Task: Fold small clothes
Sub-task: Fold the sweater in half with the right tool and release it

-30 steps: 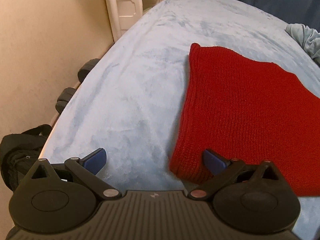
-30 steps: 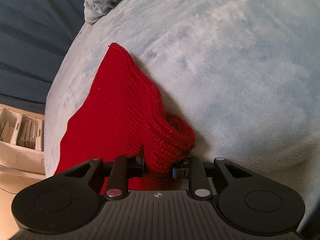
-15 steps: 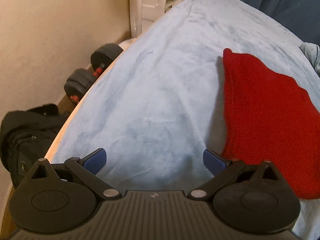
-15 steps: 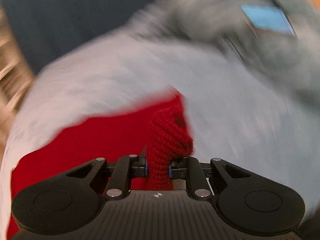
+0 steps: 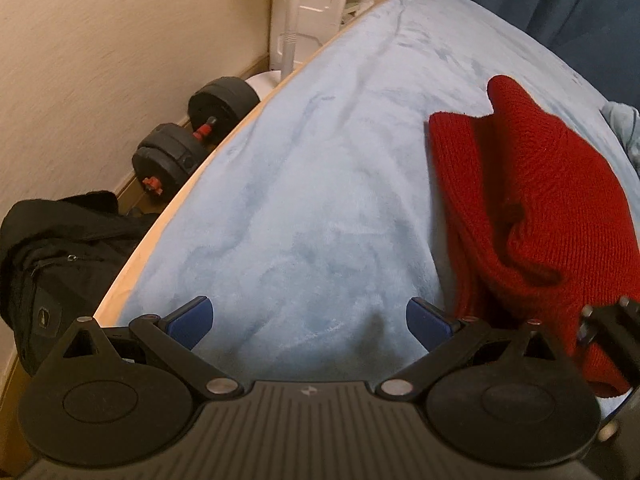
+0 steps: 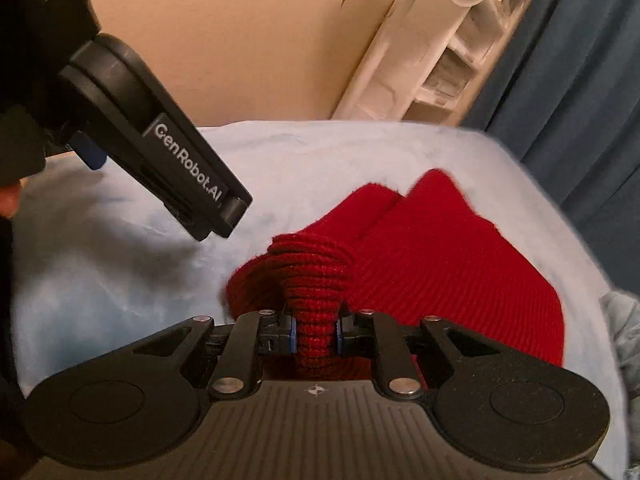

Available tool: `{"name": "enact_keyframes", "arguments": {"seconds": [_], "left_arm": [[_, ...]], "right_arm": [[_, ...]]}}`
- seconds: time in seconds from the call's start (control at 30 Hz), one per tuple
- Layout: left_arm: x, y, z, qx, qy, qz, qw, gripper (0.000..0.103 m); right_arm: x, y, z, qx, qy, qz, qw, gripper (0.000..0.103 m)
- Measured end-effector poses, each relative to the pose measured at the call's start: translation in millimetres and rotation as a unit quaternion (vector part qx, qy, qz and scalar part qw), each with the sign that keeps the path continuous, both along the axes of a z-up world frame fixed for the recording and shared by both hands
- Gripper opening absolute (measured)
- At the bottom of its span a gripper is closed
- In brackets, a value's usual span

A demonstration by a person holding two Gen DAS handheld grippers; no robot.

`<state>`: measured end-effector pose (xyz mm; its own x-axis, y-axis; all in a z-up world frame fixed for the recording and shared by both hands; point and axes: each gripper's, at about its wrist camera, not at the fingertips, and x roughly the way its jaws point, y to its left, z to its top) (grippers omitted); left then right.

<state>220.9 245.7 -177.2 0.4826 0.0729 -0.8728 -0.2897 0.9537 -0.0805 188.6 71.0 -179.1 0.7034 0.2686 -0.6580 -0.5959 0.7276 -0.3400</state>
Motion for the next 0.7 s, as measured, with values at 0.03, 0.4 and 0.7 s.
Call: {"name": "enact_keyframes", "arguments": {"seconds": [0.03,0.4,0.7], "left_arm": [[1,-2,1,0.0,-0.002,-0.003,1.0,0.103],[5,-10,8,0.008,-0.008,-0.005,0.9999,0.103],[1,-5,25,-0.015,-0.018,0.0,0.9997,0.103]], "right_arm": [[4,-4,4,0.018,0.013,-0.012,1.0,0.017],[-1,-11,18,0.052,0.011,-0.02,0.998,0.017],[-6,-26,33,0.121,0.082,-0.011,0.989,0.049]]}}
